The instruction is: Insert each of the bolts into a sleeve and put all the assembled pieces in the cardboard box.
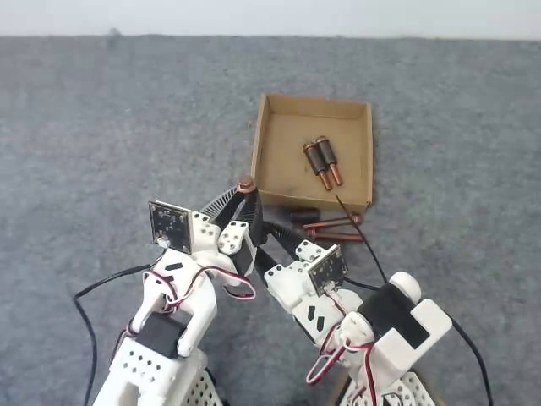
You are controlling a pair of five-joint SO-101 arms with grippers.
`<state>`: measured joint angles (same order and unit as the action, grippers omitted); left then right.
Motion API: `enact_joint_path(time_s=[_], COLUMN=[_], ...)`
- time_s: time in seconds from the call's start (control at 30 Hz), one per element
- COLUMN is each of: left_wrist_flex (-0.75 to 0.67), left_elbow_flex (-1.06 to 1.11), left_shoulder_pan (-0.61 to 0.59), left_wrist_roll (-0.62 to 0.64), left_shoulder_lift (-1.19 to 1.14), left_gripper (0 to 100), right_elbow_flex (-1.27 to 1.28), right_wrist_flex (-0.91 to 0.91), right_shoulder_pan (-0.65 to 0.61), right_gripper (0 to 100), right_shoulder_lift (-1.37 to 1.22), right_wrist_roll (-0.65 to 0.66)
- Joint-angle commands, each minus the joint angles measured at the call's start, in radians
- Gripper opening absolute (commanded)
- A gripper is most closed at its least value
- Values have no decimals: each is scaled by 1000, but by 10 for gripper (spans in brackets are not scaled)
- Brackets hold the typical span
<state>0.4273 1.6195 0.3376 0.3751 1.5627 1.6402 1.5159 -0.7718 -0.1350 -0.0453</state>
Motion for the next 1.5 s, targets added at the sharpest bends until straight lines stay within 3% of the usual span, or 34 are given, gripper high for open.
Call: enact_joint_path(time_s=[0.0, 0.17, 0.93, 1.17, 1.47], left_wrist_flex=[43, -11, -2, 6, 6], left_elbow_flex=[-8, 65, 70, 59, 67], left_shoulder_pan=[8, 6, 2, -84, -83], left_wrist_roll=[-8, -9, -64, -58, -58], left_shoulder_lift=[25, 26, 26, 25, 26], left_gripper=[13, 13, 17, 154, 163], right_elbow_flex=[21, 21, 23, 23, 18], right_wrist_flex=[24, 24, 27, 28, 24], right_shoulder_pan=[28, 30, 31, 53, 53], right_gripper=[6, 6, 6, 6, 6], right_shoulder_lift=[4, 4, 4, 4, 4], right_wrist_roll=[17, 17, 17, 17, 17])
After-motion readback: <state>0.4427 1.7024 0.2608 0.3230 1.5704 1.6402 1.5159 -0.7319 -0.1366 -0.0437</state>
